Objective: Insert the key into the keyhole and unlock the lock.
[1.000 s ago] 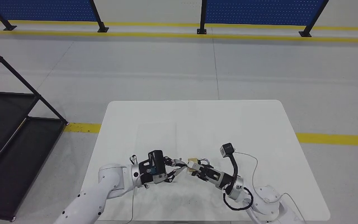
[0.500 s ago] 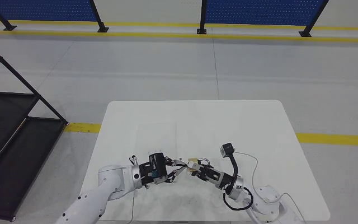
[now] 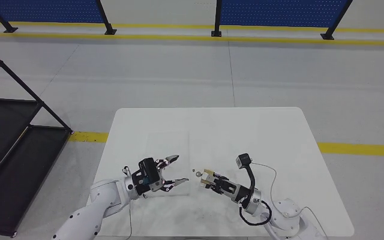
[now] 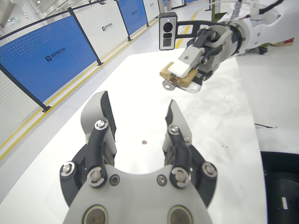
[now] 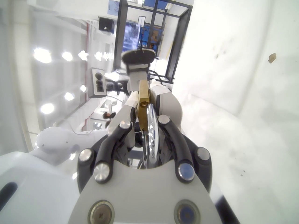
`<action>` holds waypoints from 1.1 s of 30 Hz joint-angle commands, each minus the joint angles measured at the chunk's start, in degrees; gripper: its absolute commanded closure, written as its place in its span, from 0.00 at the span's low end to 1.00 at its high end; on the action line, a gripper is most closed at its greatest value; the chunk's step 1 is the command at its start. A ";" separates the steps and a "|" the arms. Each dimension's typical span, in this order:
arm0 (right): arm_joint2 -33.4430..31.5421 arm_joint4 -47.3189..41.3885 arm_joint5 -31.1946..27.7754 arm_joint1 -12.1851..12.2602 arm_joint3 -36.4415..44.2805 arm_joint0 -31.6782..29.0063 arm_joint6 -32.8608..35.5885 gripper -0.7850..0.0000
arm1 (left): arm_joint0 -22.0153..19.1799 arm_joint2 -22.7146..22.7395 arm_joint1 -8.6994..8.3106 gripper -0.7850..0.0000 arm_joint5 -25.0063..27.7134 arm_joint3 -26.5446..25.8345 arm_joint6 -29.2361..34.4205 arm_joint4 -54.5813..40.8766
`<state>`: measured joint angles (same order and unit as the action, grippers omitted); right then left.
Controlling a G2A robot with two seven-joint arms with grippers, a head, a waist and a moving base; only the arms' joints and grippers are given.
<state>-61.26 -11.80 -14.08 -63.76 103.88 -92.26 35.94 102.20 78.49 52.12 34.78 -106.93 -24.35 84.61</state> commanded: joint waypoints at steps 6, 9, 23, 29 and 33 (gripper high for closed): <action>0.00 0.00 0.00 0.00 0.00 0.00 0.00 1.00 | 3.67 5.36 -0.45 0.00 0.08 0.13 -3.24 -2.67; 0.00 0.00 0.00 0.00 0.00 0.00 0.00 1.00 | 3.80 5.78 -0.44 0.00 0.38 0.53 -3.17 -3.94; -0.23 9.94 16.61 -0.03 -1.43 3.29 -5.94 1.00 | 3.80 5.78 -0.44 0.00 0.38 0.53 -3.17 -3.94; 3.56 15.32 32.18 -0.84 -2.41 8.47 -6.71 1.00 | 3.80 5.78 -0.44 0.00 0.38 0.53 -3.17 -3.94; 7.39 17.44 41.04 -1.83 -2.86 12.08 -7.24 1.00 | 3.80 5.78 -0.44 0.00 0.38 0.53 -3.17 -3.94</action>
<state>-54.72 5.21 24.79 -65.38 101.41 -81.00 29.00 106.00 84.27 51.67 35.16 -106.40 -27.53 80.67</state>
